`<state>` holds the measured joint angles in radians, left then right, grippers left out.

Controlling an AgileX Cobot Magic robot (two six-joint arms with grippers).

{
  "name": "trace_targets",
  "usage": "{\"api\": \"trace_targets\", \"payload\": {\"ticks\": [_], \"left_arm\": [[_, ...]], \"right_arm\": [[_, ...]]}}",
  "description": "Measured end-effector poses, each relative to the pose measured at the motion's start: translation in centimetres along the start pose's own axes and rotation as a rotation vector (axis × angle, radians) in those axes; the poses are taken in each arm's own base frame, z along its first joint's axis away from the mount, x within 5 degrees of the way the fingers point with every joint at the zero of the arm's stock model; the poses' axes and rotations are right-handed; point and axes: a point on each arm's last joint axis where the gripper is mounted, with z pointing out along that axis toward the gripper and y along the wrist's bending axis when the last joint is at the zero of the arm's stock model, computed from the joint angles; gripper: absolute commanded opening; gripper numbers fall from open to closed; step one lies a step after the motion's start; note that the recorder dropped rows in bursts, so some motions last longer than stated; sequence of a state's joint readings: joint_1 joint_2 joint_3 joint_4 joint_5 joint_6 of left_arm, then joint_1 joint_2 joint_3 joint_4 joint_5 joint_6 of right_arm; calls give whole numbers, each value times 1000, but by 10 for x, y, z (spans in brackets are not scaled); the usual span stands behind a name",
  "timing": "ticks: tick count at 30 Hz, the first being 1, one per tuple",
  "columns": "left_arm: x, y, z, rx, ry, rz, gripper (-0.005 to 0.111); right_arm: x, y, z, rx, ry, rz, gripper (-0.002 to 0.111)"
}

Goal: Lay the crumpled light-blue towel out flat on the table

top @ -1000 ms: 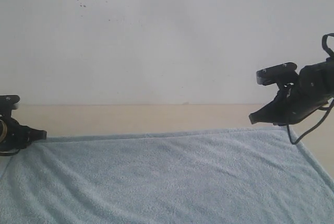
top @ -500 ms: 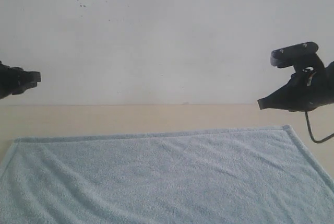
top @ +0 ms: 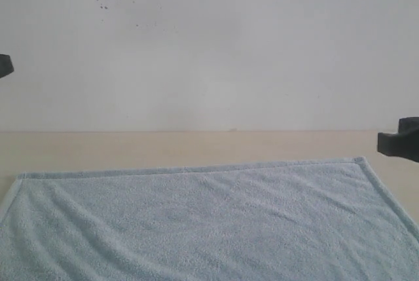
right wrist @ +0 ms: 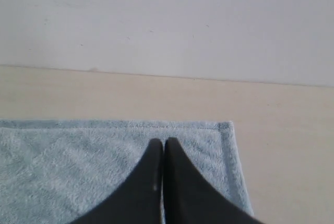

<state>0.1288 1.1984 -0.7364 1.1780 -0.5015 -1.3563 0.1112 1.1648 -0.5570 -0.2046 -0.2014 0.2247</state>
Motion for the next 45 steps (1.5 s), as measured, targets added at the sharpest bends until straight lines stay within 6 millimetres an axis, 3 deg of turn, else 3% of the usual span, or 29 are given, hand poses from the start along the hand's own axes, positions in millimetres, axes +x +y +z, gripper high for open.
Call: {"api": "trace_targets", "payload": {"ticks": [6,11,19,29,45], "left_arm": [[18,-21,-46,28,-55,0,28],[38,-36,-67,121,-65,-4,28],[45,-64,-95,322,-106,131,28],[45,-85,-108,543,-132,168,28],[45,-87,-109,566,-133,170,28]], "right_arm": [[17,2,-52,-4,-85,54,0],[17,2,-86,3,-156,109,0],[15,0,-124,24,-219,153,0],[14,1,-136,20,-270,157,0],[14,1,-142,22,-282,161,0]]}}
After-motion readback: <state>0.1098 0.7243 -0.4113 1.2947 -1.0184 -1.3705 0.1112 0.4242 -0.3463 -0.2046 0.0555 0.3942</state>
